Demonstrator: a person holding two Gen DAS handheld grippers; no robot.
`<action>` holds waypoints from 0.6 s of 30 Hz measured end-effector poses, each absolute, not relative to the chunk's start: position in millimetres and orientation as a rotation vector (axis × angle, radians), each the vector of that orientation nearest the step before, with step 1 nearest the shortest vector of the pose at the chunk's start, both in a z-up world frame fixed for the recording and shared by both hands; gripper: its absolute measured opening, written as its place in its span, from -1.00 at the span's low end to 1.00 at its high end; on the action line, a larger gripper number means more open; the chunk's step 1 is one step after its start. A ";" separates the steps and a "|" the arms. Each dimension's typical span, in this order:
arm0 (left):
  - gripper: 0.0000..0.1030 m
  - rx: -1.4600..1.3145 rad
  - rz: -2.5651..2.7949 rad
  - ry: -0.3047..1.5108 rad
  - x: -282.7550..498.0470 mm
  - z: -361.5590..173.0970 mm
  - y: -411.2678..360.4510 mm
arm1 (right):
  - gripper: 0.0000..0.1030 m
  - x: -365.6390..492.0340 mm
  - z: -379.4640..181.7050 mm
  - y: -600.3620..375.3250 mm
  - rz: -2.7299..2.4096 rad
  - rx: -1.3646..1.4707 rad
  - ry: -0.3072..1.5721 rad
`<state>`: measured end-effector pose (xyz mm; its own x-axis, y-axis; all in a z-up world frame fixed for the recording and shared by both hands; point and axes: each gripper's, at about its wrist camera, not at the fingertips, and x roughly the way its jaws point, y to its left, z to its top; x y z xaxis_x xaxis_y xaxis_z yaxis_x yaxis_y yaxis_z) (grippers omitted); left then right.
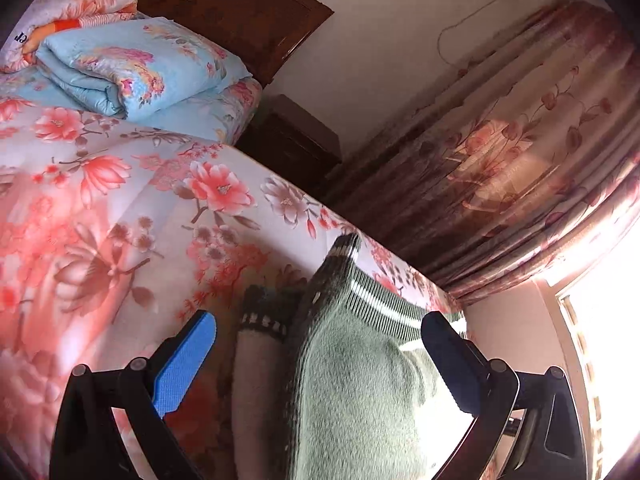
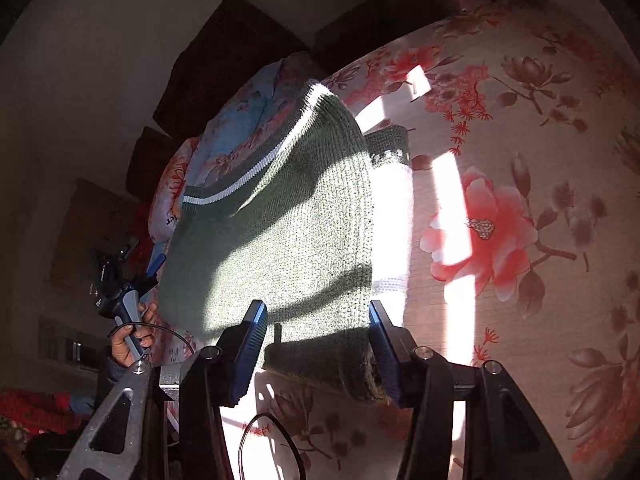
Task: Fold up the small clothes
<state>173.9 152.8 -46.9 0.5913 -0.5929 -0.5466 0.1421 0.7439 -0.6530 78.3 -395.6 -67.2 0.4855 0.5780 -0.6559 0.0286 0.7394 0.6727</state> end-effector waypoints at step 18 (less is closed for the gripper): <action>1.00 -0.607 -0.633 1.127 155.6 -59.6 125.8 | 0.03 72.8 -72.3 -400.9 0.397 0.760 0.996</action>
<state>155.6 125.8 -59.6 0.2969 -0.7264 -0.6198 0.1510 0.6767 -0.7207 72.8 -400.9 -72.3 0.5035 0.6193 -0.6025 0.0345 0.6824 0.7302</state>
